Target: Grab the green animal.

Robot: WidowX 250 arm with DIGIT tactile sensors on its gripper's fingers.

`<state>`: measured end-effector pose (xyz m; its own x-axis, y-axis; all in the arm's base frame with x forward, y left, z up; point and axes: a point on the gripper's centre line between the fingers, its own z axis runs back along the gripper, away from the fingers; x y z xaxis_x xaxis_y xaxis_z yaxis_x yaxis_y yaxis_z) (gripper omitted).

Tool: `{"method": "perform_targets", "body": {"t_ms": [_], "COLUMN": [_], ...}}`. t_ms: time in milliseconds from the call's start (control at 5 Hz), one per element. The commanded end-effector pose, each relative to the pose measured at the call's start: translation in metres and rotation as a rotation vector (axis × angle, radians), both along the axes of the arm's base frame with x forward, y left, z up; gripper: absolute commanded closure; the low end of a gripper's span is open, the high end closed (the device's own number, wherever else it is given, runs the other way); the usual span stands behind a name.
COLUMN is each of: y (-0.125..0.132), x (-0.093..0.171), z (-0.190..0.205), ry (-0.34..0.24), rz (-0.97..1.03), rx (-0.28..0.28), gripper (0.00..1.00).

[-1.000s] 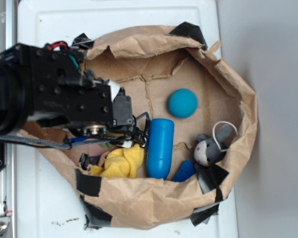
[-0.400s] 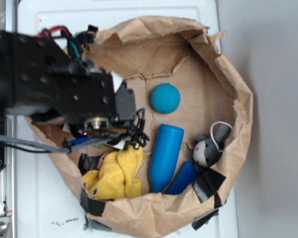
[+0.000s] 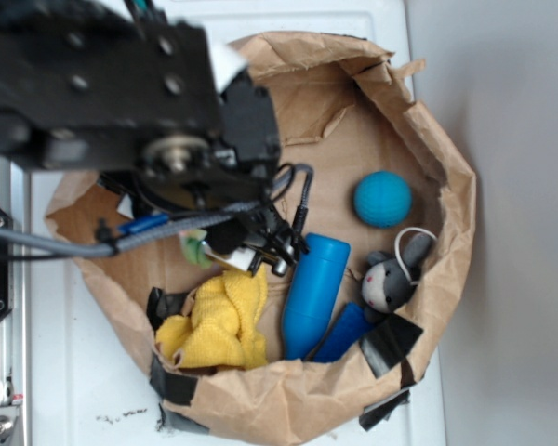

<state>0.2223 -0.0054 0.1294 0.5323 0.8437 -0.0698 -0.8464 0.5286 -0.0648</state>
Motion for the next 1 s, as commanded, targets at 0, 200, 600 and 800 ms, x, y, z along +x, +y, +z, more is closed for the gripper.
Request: {"method": "perform_targets", "body": {"t_ms": [0,200,600,800], "y": [0.01,-0.005,-0.011,-0.014], "x": [-0.005,-0.003,-0.007,-0.004], "z": [0.048,0.054,0.051,0.05], "ry": [-0.044,-0.083,-0.062,-0.121], "rz": [-0.057,-0.307,-0.333,-0.253], "rx": [0.054,0.177,0.161,0.203], "gripper": [1.0,1.0,1.0,1.0]}}
